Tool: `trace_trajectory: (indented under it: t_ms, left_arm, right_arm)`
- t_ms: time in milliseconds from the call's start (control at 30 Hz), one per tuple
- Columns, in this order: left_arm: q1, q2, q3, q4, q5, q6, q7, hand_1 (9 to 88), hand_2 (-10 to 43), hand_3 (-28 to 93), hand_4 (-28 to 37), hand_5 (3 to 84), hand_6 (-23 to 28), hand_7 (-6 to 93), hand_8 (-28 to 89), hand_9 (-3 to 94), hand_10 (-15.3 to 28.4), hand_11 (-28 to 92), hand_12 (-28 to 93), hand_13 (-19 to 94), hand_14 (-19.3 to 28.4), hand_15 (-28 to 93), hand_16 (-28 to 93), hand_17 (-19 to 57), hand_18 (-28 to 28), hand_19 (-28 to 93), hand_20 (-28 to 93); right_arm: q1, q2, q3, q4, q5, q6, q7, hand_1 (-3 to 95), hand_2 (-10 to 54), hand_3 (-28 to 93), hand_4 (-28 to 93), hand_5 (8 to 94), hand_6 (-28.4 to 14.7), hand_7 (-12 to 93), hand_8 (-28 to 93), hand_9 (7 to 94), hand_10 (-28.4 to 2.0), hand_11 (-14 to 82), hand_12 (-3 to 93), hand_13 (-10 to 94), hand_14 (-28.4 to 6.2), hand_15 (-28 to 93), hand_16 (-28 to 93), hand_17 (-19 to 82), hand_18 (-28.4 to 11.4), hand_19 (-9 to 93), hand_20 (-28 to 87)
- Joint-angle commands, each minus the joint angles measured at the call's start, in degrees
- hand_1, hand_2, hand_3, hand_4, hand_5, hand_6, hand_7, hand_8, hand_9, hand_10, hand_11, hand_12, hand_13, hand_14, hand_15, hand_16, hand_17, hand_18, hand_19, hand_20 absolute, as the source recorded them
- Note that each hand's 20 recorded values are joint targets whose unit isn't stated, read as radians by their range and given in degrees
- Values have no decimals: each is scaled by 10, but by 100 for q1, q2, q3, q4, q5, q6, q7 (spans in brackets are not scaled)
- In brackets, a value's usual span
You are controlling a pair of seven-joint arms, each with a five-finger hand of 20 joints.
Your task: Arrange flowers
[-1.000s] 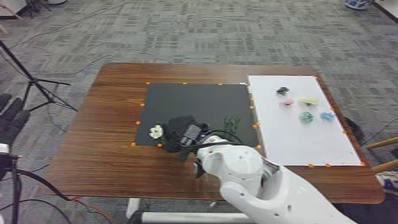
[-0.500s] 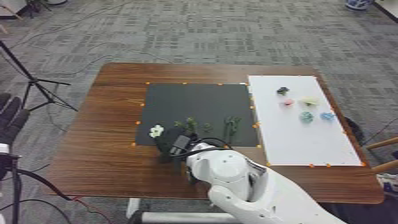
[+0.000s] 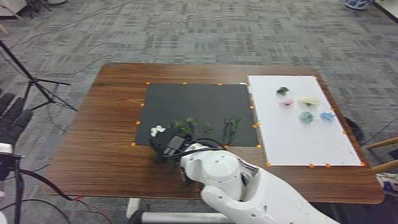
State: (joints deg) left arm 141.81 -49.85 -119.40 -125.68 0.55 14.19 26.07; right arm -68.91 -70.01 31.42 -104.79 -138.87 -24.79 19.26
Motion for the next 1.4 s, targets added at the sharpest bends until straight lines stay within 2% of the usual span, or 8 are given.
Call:
trace_trajectory:
  t_ms: [33, 267, 467, 600, 700, 867, 1133, 1400]
  left_arm:
    - [66, -38, -24, -32, -6, -44, 15, 209, 208, 631, -283, 345, 73, 52, -63, 294, 123, 83, 111, 188, 114, 147, -22, -43, 82, 159, 92]
    - [84, -33, -48, -35, -25, -19, 29, 211, 207, 632, -283, 343, 73, 50, -62, 292, 122, 80, 109, 186, 116, 150, -19, -43, 82, 158, 93]
    - [129, -50, -84, -44, -30, -27, 45, 207, 207, 638, -283, 343, 74, 49, -62, 292, 123, 81, 112, 185, 119, 151, -18, -43, 82, 158, 93]
    - [123, -37, -55, -38, -49, -43, 44, 210, 205, 641, -283, 343, 74, 50, -61, 292, 124, 80, 112, 185, 121, 155, -18, -44, 83, 159, 93]
    - [1, -12, -1, 53, -28, -40, -38, 207, 205, 652, -283, 343, 76, 49, -61, 292, 125, 80, 112, 185, 122, 155, -19, -45, 84, 160, 93]
    - [-128, 40, 37, 124, -22, -8, -124, 211, 205, 651, -283, 344, 76, 50, -61, 291, 126, 81, 113, 184, 123, 157, -18, -45, 84, 162, 92]
    - [75, -43, -33, -9, 7, -51, -69, 212, 205, 652, -283, 343, 76, 50, -61, 290, 125, 84, 114, 185, 123, 159, -20, -46, 85, 163, 91]
    - [94, -28, -5, -23, 2, -56, -47, 213, 203, 652, -283, 344, 76, 51, -61, 290, 125, 84, 114, 185, 122, 159, -20, -46, 85, 163, 91]
  right_arm:
    - [-11, -72, 28, 117, -113, -102, 28, 385, 66, 733, -243, 665, -68, 108, -103, 677, -177, 159, 168, 645, -145, 682, 311, 320, -272, 857, 434]
    - [-67, 82, 172, -238, 41, -113, 115, 387, 38, 743, -238, 667, -40, 158, -88, 667, -176, 163, 170, 636, -148, 687, 306, 317, -273, 857, 431]
    - [-169, 231, 480, -641, 79, 26, 47, 395, -12, 726, -229, 671, -45, 233, 52, 651, -189, 155, 167, 633, -149, 685, 299, 316, -273, 857, 427]
    - [-219, 250, 622, -731, 133, -99, 16, 373, -21, 746, -214, 609, -52, 239, -80, 618, -203, 136, 161, 631, -148, 682, 280, 316, -278, 861, 418]
    - [-237, 182, 702, -660, 269, -99, 79, 375, -30, 741, -214, 591, -52, 203, -103, 600, -205, 123, 155, 626, -149, 674, 266, 308, -280, 854, 413]
    - [-215, -61, 864, -284, 492, -100, 70, 349, -2, 743, -218, 464, -102, 157, -78, 558, -224, 101, 145, 636, -148, 676, 233, 317, -281, 860, 403]
    - [-249, -72, 857, -205, 820, -257, 314, 331, 56, 751, -221, 343, -194, -12, -62, 498, -216, 90, 112, 651, -153, 700, 213, 327, -284, 873, 388]
    - [-183, -177, 823, -47, 806, -411, 391, 325, 64, 754, -219, 303, -204, -26, -67, 513, -217, 96, 110, 656, -154, 698, 210, 331, -284, 877, 384]
